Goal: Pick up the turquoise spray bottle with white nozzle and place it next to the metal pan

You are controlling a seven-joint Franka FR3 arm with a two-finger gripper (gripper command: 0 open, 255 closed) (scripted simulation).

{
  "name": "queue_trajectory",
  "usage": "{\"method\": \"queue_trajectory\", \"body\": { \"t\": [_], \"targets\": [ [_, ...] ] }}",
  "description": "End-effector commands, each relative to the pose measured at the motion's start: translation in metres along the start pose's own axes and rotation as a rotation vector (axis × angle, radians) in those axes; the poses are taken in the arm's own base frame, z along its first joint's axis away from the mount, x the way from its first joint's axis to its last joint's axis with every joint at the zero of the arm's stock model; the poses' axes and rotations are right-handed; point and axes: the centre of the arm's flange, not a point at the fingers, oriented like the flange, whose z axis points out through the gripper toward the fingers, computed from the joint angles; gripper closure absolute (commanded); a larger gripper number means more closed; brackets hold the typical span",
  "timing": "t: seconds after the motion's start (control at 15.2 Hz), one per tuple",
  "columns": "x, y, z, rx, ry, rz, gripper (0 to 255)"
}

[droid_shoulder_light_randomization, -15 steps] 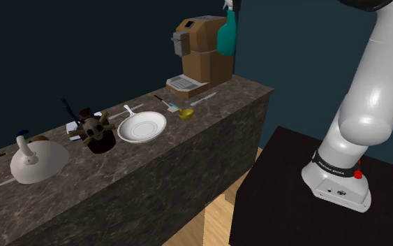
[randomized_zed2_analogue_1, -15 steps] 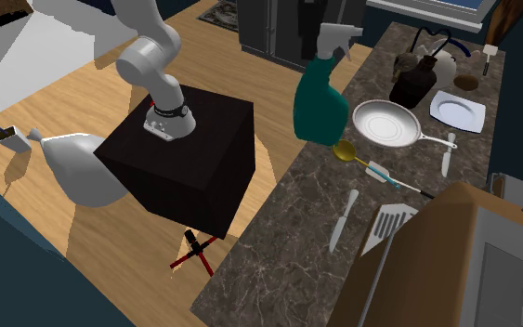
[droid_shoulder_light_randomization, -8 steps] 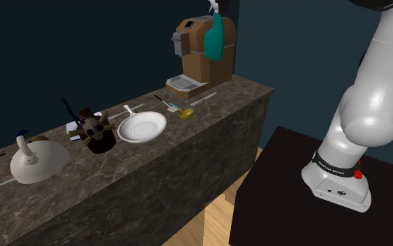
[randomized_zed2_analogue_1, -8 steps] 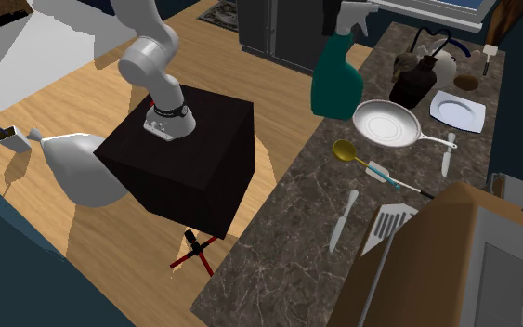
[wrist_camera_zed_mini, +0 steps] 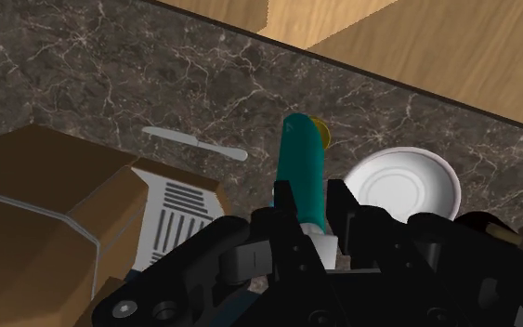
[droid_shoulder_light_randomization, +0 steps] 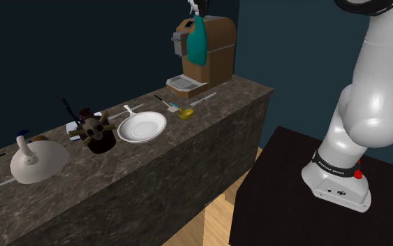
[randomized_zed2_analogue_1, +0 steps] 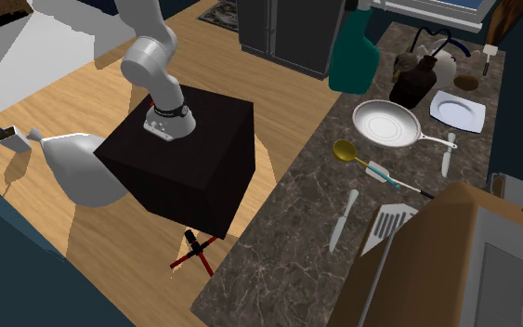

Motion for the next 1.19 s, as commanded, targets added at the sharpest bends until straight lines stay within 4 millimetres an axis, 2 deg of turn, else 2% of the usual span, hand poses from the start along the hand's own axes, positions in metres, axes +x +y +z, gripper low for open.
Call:
{"method": "queue_trajectory", "body": {
  "t": [0.0, 0.59, 1.12],
  "targets": [
    [0.007, -0.028, -0.001, 0.0, 0.001, 0.001, 255],
    [0.041, -0.139, -0.009, 0.0, 0.001, 0.001, 255],
    [0.038, -0.143, 0.033, 0.0, 0.001, 0.001, 255]
  ]
}}
